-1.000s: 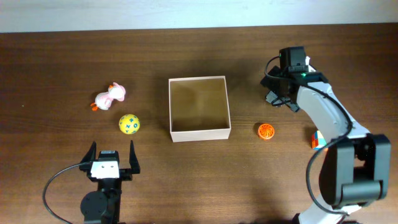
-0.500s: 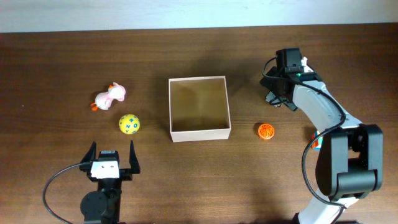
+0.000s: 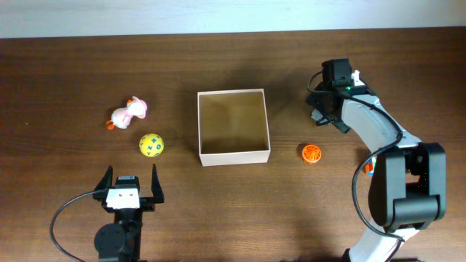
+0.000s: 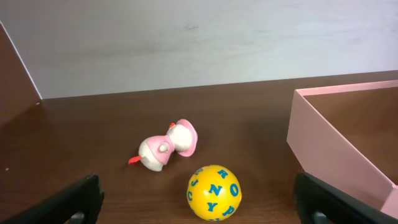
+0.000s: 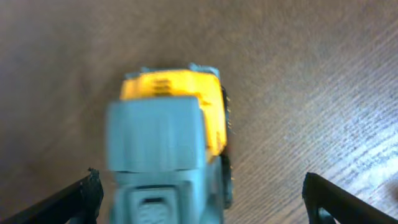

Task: Pack container
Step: 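Lower the right gripper over the truck and close on it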

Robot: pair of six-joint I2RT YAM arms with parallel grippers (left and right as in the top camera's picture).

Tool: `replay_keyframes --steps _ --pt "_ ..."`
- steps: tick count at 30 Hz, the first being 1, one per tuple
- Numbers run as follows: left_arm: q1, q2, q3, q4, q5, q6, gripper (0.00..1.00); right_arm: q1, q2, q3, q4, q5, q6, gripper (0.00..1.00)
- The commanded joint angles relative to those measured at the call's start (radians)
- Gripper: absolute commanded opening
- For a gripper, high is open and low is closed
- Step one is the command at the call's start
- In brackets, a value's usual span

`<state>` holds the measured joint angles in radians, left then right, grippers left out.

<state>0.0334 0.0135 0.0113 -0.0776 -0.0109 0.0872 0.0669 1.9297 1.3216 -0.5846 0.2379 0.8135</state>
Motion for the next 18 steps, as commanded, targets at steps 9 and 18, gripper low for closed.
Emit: replay_keyframes --steps 9,18 --pt "0.004 -0.008 -0.003 -0.006 0.008 0.016 0.99 -0.003 0.024 -0.016 0.044 0.029 -0.194 0.96" --pt "0.004 -0.008 -0.003 -0.006 0.008 0.016 0.99 -0.003 0.024 -0.016 0.055 0.029 -0.197 0.69"
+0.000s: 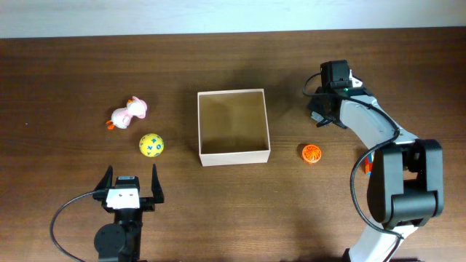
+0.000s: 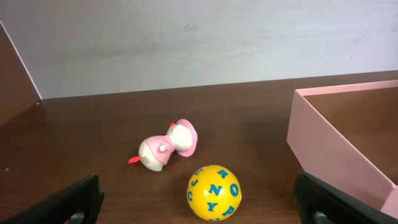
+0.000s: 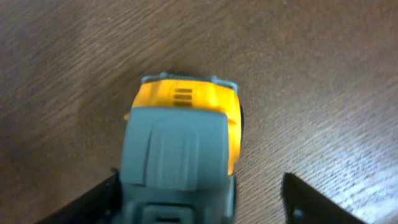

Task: Pack container
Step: 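Lower the right gripper over the truck and close on it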

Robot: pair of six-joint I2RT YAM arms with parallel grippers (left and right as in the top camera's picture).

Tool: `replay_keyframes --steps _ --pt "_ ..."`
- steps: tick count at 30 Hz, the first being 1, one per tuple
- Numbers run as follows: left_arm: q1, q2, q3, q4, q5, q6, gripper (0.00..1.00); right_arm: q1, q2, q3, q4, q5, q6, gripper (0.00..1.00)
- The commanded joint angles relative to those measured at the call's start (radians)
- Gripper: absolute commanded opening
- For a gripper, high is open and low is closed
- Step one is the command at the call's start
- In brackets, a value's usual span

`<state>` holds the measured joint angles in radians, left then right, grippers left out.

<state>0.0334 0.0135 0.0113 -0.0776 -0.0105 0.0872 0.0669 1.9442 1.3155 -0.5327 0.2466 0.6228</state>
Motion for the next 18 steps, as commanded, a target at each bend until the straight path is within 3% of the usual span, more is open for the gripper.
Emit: replay_keyframes --steps 1,10,18 --pt "0.004 -0.008 -0.003 -0.006 0.007 0.016 0.99 -0.003 0.010 -0.010 0.002 0.020 -0.006 0.66" --pt "0.004 -0.008 -0.003 -0.006 0.007 0.016 0.99 -0.003 0.011 -0.010 0.000 0.019 -0.006 0.42" --pt "0.004 -0.008 -0.003 -0.006 0.007 0.016 0.99 -0.003 0.011 -0.010 0.007 0.021 -0.025 0.34"
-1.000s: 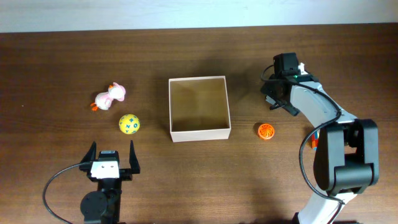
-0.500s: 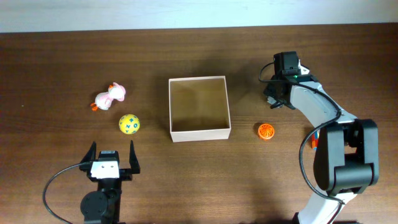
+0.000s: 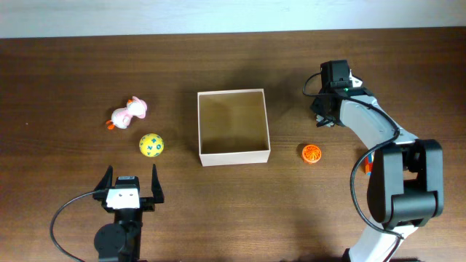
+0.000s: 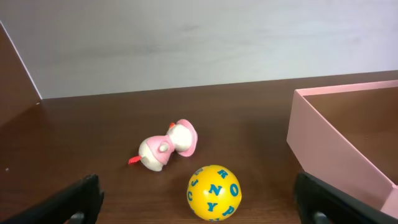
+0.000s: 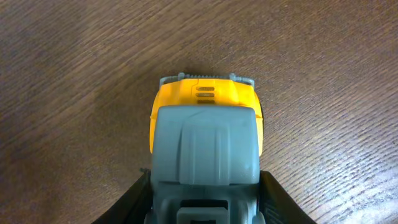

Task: Pack container
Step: 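Lower the right gripper over the truck and close on it, then carry the held truck left over the open box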

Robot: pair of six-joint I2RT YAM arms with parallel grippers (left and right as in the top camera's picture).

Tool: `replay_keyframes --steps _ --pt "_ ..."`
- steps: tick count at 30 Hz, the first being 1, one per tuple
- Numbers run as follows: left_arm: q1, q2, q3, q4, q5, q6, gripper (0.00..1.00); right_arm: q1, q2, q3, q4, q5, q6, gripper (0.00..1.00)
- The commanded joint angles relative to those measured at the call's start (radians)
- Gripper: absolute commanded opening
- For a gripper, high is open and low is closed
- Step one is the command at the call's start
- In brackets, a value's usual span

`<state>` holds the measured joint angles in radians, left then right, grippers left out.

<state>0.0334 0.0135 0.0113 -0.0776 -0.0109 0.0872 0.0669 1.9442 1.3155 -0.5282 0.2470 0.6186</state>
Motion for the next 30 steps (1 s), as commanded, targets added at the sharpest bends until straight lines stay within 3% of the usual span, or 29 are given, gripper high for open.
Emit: replay_keyframes --steps 1,16,19,22,30 --pt "0.004 -0.008 -0.003 -0.006 0.008 0.016 0.99 -0.003 0.011 -0.010 0.005 0.021 -0.021 0.34" --pt "0.004 -0.008 -0.003 -0.006 0.008 0.016 0.99 -0.002 -0.070 0.068 -0.021 -0.039 -0.212 0.36" --pt "0.004 -0.008 -0.003 -0.006 0.008 0.016 0.99 -0.002 -0.100 0.082 -0.021 -0.105 -0.269 0.36" --pt "0.004 -0.008 -0.003 -0.006 0.008 0.016 0.99 -0.002 -0.126 0.095 -0.021 -0.173 -0.313 0.42" --pt "0.004 -0.008 -0.003 -0.006 0.008 0.016 0.99 -0.001 -0.203 0.130 -0.050 -0.402 -0.378 0.40"
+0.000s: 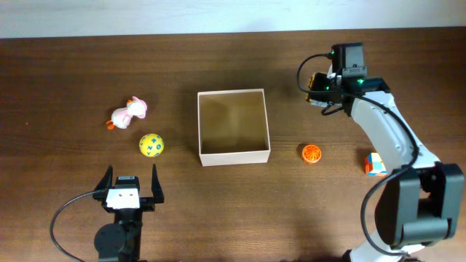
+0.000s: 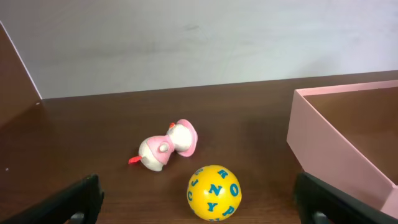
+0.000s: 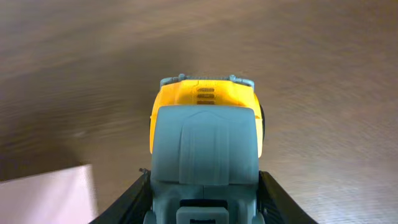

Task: Pack container
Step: 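Carry the held truck left over the open box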

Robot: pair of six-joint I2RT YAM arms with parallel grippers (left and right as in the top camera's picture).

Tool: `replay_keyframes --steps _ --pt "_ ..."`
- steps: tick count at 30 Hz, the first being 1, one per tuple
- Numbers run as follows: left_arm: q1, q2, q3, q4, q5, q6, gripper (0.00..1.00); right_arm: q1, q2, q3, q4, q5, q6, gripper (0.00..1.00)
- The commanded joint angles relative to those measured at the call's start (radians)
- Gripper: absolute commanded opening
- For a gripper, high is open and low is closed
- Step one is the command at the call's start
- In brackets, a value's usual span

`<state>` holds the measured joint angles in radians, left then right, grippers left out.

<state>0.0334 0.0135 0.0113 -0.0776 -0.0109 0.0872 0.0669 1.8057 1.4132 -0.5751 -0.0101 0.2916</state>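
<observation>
An open pale pink box (image 1: 234, 154) stands mid-table. My right gripper (image 1: 318, 80) is to its right, shut on a yellow and grey toy truck (image 3: 205, 140) held above the wood; a corner of the box (image 3: 43, 196) shows at lower left in the right wrist view. An orange ball (image 1: 311, 153) and a coloured cube (image 1: 376, 164) lie right of the box. A pink and white duck (image 1: 129, 112) (image 2: 166, 147) and a yellow letter ball (image 1: 151, 145) (image 2: 213, 192) lie left of it. My left gripper (image 2: 199, 214) rests open near the front, behind the yellow ball.
The box wall (image 2: 329, 152) runs along the right side of the left wrist view. A pale wall borders the table's far edge. The right arm (image 1: 386, 135) stretches over the right side of the table, above the cube.
My right gripper, shut on the truck, has gone from table level to up and toward the back, nearer the box. The cube under the arm is now uncovered. The left arm is unchanged.
My right gripper stood open round the truck on the table right of the box. Its jaws were then narrower, and then tight against the truck's sides. Now the truck hangs clear of the wood with the box corner in view. The left side stayed still throughout.
</observation>
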Motion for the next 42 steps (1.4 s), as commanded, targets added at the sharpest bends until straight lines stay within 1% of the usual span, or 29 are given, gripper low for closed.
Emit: replay_keyframes --steps 1,8,12,19,20,23,25,30,31,32,38,42 --pt "0.004 -0.008 -0.003 -0.006 0.008 0.016 0.99 -0.001 -0.075 0.032 -0.004 -0.177 -0.052 0.40" --pt "0.004 -0.008 -0.003 -0.006 0.008 0.016 0.99 0.005 -0.149 0.032 -0.005 -0.407 -0.052 0.40" --pt "0.004 -0.008 -0.003 -0.006 0.008 0.016 0.99 0.045 -0.180 0.032 -0.016 -0.436 -0.052 0.40" --pt "0.004 -0.008 -0.003 -0.006 0.008 0.016 0.99 0.201 -0.191 0.032 -0.016 -0.476 -0.079 0.41" --pt "0.004 -0.008 -0.003 -0.006 0.008 0.016 0.99 0.244 -0.191 0.032 -0.010 -0.476 -0.079 0.41" --pt "0.004 -0.008 -0.003 -0.006 0.008 0.016 0.99 0.306 -0.191 0.032 0.016 -0.470 -0.078 0.41" --pt "0.004 -0.008 -0.003 -0.006 0.008 0.016 0.99 0.339 -0.189 0.032 0.023 -0.426 -0.074 0.41" --pt "0.004 -0.008 -0.003 -0.006 0.008 0.016 0.99 0.426 -0.156 0.030 0.022 -0.246 -0.041 0.42" --pt "0.004 -0.008 -0.003 -0.006 0.008 0.016 0.99 0.457 -0.127 0.030 0.023 -0.174 -0.001 0.41" --pt "0.004 -0.008 -0.003 -0.006 0.008 0.016 0.99 0.472 -0.111 0.030 0.027 -0.144 0.014 0.41" --pt "0.004 -0.008 -0.003 -0.006 0.008 0.016 0.99 0.549 0.002 0.030 0.102 0.002 0.123 0.42" --pt "0.004 -0.008 -0.003 -0.006 0.008 0.016 0.99 0.572 0.066 0.030 0.165 0.031 0.184 0.43"
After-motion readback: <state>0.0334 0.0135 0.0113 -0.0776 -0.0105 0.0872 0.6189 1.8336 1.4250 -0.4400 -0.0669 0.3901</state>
